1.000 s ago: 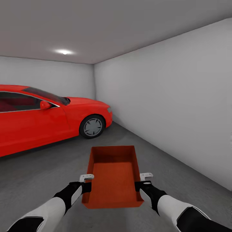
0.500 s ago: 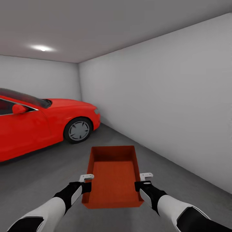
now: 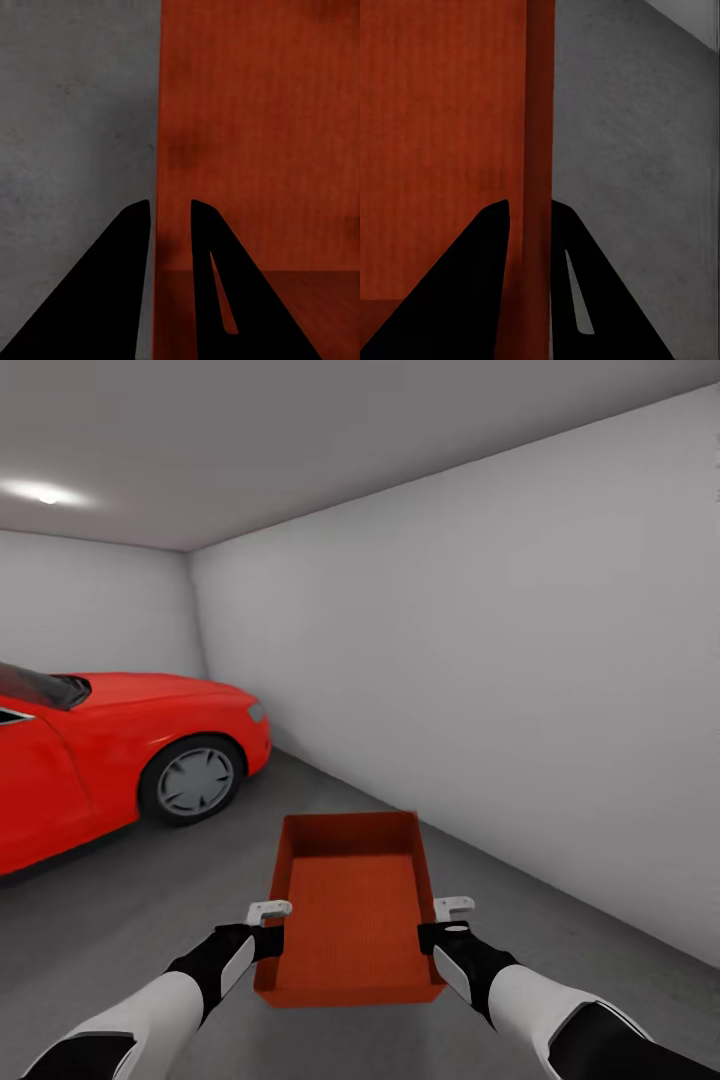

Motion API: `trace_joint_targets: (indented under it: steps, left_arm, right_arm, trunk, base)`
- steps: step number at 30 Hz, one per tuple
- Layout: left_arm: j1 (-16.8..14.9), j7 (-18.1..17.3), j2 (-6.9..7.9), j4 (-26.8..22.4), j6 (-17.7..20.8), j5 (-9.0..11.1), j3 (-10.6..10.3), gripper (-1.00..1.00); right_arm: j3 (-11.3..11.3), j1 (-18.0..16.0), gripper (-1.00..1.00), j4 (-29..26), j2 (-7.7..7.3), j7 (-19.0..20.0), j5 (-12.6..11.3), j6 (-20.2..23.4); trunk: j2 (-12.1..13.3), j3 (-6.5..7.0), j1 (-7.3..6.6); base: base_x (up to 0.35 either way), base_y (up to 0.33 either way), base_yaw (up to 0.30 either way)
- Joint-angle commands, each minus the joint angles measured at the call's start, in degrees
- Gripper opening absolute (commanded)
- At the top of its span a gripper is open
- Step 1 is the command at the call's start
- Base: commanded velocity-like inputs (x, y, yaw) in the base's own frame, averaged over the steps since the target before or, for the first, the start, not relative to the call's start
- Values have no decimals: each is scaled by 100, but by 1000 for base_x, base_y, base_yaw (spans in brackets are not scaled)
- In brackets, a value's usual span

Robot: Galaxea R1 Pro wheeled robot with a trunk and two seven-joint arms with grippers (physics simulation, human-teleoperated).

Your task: Move the two storage containers from the living room to the garage. In the garage, place one container on the floor and stack the other container on top of it (either order is fine).

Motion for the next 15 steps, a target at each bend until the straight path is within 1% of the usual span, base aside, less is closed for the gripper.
trace_joint_targets:
  steps: [1, 15]
  left_arm:
    - [0, 96, -2, -25, -128, -126, -33, -100]
    - [0, 95, -2, -25, -128, -125, -33, -100]
  right_arm:
    - [219, 2, -100, -2, 20, 4, -195, 35]
    - [219, 2, -100, -2, 19, 4, -195, 36]
  trunk:
    - [-4, -2, 5]
    - [-4, -2, 5]
  base:
    - [322, 0, -248]
    - [321, 0, -248]
